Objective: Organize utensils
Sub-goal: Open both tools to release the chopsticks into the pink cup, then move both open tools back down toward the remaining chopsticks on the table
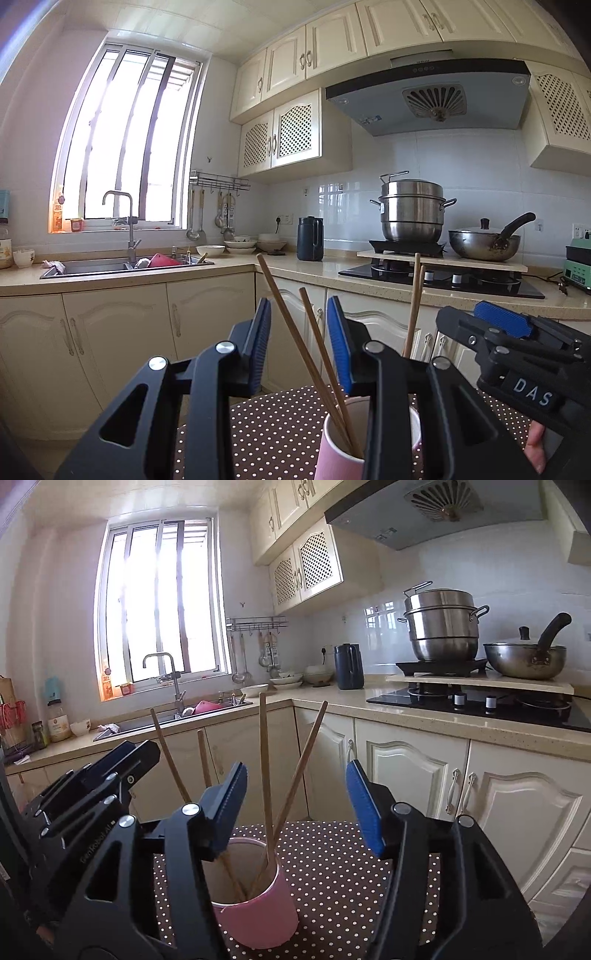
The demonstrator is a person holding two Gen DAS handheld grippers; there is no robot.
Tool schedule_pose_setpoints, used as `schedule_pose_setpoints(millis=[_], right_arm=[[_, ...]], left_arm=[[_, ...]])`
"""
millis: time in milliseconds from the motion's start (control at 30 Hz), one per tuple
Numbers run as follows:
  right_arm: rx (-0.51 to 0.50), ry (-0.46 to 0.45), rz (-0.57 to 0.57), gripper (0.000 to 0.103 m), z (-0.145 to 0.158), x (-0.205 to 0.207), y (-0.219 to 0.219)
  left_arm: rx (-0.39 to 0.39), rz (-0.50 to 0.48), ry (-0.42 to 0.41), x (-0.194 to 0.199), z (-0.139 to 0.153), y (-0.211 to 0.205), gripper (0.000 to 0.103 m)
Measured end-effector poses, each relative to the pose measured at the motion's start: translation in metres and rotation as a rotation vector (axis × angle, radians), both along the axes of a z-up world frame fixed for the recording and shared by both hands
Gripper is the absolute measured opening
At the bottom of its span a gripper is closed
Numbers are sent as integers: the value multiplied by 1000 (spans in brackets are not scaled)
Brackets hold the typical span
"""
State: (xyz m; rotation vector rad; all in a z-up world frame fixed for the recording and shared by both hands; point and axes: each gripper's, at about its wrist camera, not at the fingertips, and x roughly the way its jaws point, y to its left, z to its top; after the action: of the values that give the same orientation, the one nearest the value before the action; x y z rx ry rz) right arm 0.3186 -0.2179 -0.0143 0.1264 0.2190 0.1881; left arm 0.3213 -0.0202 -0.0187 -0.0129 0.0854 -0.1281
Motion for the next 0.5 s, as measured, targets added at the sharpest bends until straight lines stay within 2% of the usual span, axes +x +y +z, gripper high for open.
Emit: schedule_pose_setpoints(millis=[167,333,500], right_arm=[[0,1,11,59,2,-11,-3],[-4,9,10,64,4,-27,-8],[-23,32,17,69,3,-48,-9]], left_arm=[[25,10,15,-11,-1,-1,31],[65,6,31,-28,-4,-6,31],[72,-11,50,-49,-4,-6,31]])
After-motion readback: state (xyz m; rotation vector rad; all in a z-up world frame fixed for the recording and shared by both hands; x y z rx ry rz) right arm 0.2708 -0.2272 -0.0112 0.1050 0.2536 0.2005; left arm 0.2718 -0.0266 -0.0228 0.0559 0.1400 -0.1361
